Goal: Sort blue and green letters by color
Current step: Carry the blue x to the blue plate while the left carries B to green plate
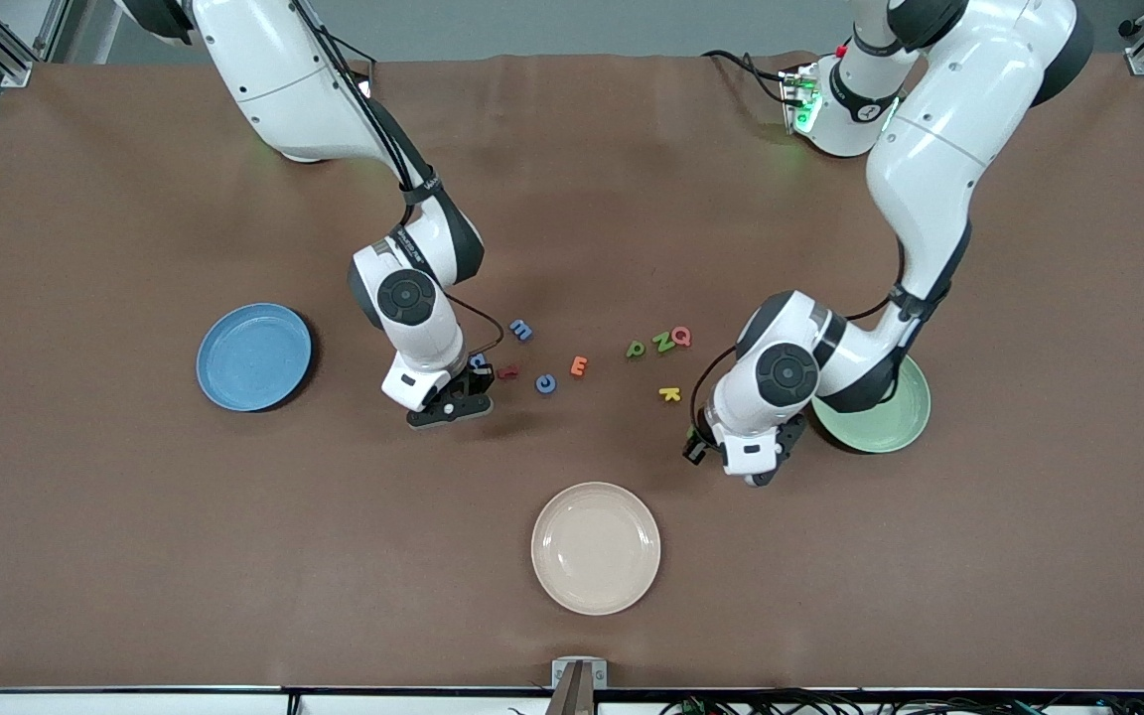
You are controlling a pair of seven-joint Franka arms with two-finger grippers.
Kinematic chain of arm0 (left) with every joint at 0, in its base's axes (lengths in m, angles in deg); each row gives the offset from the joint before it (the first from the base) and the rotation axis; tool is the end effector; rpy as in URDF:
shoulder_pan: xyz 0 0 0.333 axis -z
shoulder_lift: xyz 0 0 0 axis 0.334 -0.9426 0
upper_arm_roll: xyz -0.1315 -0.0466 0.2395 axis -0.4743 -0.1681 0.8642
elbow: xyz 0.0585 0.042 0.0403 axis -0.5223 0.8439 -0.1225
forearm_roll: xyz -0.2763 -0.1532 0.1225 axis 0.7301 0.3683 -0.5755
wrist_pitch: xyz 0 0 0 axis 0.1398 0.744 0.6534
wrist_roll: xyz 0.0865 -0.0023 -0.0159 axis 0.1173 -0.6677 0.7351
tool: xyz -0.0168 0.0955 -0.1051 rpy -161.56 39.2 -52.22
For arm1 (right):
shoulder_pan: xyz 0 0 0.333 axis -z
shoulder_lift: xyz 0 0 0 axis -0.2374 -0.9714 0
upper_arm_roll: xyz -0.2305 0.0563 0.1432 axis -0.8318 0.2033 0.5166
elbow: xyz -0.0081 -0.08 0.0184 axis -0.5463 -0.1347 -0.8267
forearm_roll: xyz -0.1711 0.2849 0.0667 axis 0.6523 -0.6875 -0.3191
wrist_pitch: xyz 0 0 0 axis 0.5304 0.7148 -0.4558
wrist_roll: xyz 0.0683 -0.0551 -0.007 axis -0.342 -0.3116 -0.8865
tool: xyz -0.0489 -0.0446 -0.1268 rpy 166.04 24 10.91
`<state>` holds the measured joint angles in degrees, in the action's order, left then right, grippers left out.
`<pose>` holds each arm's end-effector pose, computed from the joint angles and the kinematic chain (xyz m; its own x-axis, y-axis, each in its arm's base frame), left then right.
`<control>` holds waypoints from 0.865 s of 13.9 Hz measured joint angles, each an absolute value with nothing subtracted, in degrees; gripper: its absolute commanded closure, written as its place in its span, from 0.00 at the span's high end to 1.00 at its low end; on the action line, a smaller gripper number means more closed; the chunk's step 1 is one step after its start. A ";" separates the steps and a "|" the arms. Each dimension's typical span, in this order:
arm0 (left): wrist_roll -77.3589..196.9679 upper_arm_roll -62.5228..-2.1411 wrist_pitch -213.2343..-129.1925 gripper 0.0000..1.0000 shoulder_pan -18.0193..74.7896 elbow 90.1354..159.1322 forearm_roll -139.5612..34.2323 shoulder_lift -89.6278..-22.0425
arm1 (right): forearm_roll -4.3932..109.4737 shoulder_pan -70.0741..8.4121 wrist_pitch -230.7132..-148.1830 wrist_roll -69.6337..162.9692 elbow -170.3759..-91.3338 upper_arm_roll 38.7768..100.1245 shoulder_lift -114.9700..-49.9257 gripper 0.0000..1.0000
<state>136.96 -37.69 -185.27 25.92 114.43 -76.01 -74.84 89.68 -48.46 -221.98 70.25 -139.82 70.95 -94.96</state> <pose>0.5703 -0.2826 0.1873 0.6345 0.7675 -0.0908 0.7722 -0.6345 0.0329 0.5056 0.3019 0.1563 0.9700 0.2290 0.0823 0.2283 -0.9734 0.0174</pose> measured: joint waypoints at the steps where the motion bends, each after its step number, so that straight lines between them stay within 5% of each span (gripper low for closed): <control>1: 135.06 -37.66 -182.62 0.00 24.86 114.42 -76.03 -73.24 | 89.68 -48.46 -221.97 70.25 -139.82 70.95 -94.96 0.00; 5: 123.58 -37.71 -178.78 0.01 17.51 118.48 -76.04 -67.45 | 89.69 -46.83 -219.11 67.96 -139.31 70.57 -94.79 0.00; 12: 107.85 -37.70 -178.91 0.03 7.48 132.58 -76.05 -61.20 | 89.75 -29.47 -194.61 42.40 -138.37 69.62 -85.44 0.01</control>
<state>107.85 -37.70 -178.91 7.48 132.58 -76.05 -61.20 89.75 -29.47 -194.61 42.40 -138.37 69.62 -85.44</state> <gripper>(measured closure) 0.718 0.740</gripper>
